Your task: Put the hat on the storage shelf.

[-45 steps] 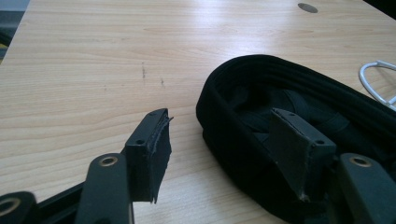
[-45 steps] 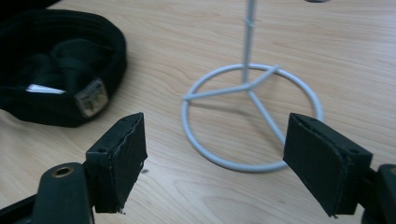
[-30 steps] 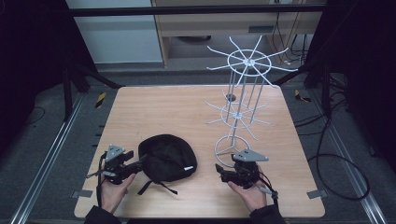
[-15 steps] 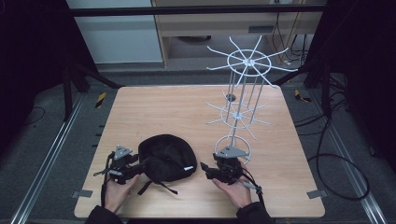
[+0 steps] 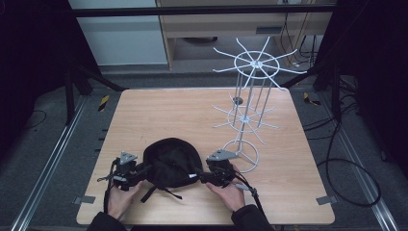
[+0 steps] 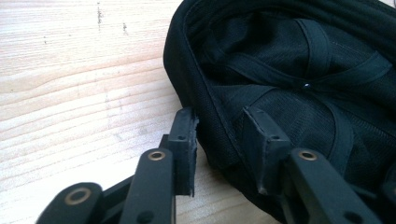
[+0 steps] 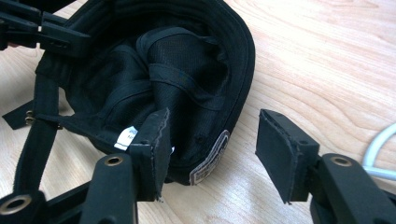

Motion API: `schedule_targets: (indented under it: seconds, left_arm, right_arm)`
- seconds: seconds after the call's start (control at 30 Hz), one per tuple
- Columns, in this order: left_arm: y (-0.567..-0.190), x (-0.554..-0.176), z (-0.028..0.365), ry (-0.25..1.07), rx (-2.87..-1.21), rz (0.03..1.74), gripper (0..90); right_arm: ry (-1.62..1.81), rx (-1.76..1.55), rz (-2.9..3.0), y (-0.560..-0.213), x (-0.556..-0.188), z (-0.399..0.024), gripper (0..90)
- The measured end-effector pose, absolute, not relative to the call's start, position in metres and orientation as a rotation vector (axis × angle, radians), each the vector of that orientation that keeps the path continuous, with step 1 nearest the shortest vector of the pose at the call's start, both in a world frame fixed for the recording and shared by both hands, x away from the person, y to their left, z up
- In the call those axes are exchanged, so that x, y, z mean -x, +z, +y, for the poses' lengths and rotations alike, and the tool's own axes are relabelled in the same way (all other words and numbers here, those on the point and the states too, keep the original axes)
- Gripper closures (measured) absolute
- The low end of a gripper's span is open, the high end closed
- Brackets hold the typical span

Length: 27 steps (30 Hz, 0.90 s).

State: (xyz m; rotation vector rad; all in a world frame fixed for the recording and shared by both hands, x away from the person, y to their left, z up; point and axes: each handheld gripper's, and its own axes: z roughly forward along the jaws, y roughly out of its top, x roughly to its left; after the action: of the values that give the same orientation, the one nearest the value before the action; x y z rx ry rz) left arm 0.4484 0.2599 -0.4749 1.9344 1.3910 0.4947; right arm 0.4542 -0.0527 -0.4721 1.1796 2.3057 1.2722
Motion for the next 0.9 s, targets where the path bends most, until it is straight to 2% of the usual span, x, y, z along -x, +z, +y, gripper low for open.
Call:
schedule_targets:
  seconds: [0.23, 0.33, 0.37, 0.43, 0.5, 0.57, 0.9]
  left_arm:
    - [-0.476, -0.446, 0.258, 0.481, -1.956, 1.38, 73.2]
    - [-0.475, -0.445, 0.258, 0.484, -1.962, 1.374, 73.7]
    - [-0.475, -0.444, 0.258, 0.484, -1.96, 1.375, 73.7]
    - [-0.475, -0.444, 0.259, 0.481, -1.956, 1.377, 73.7]
    - [-0.474, -0.443, 0.26, 0.477, -1.949, 1.377, 73.7]
    - [-0.473, -0.442, 0.259, 0.469, -1.946, 1.373, 73.5]
    - [-0.476, -0.446, 0.249, 0.457, -1.954, 1.367, 73.0]
  right_arm:
    - [1.212, -1.198, 2.354, -0.485, -0.456, -0.048, 51.1]
    - [1.197, -1.208, 2.381, -0.492, -0.455, -0.045, 59.4]
    - [1.197, -1.208, 2.381, -0.492, -0.455, -0.045, 59.4]
    - [1.185, -1.219, 2.394, -0.491, -0.455, -0.045, 68.8]
    - [1.187, -1.228, 2.395, -0.49, -0.455, -0.046, 71.0]
    - [1.216, -1.243, 2.382, -0.486, -0.454, -0.05, 77.1]
    - [1.422, -1.081, 2.233, -0.451, -0.44, -0.058, 80.6]
